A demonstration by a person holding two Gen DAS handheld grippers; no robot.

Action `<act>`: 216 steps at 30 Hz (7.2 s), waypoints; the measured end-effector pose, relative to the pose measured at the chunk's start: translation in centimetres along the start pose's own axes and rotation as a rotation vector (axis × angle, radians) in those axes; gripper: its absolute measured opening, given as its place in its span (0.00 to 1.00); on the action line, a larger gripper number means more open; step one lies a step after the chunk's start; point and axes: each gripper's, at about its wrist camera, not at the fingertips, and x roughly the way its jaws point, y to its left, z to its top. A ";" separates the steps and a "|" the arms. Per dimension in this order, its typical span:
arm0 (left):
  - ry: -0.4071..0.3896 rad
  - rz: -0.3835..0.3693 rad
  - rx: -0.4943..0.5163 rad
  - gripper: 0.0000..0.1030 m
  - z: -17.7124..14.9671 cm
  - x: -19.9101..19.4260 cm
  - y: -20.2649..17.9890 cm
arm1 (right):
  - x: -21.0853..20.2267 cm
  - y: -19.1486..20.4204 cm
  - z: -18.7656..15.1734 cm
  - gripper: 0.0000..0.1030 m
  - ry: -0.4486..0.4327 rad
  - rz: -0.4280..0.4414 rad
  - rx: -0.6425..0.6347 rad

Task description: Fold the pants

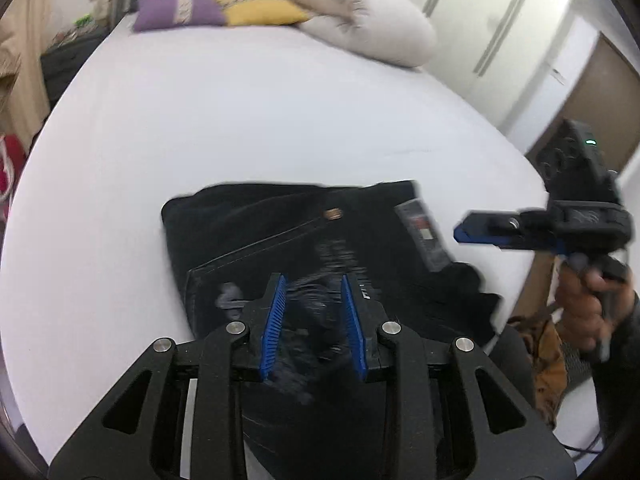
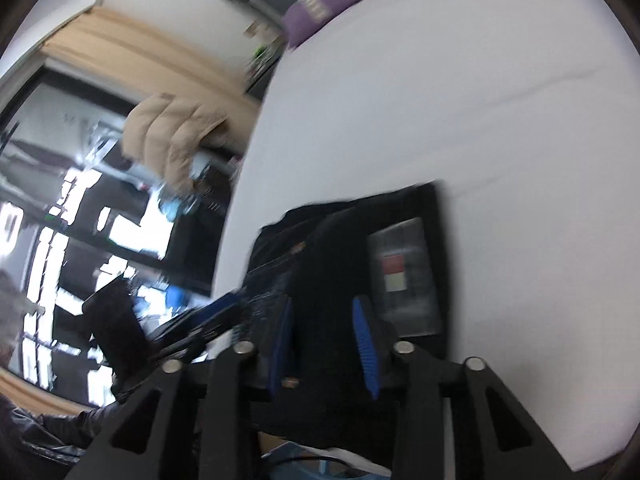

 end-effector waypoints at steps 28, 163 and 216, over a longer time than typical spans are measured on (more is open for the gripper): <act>0.090 0.113 0.149 0.27 -1.0 4.3 0.8 | 6.7 -1.4 2.1 0.00 0.042 -0.088 0.104; -0.352 0.545 -0.094 1.00 -2.7 -26.7 8.1 | -7.1 28.0 -3.2 1.00 -0.743 -0.415 -0.483; -0.218 0.534 -0.163 1.00 -3.2 -19.4 12.5 | 1.4 24.3 -2.9 1.00 -0.432 -0.618 -0.334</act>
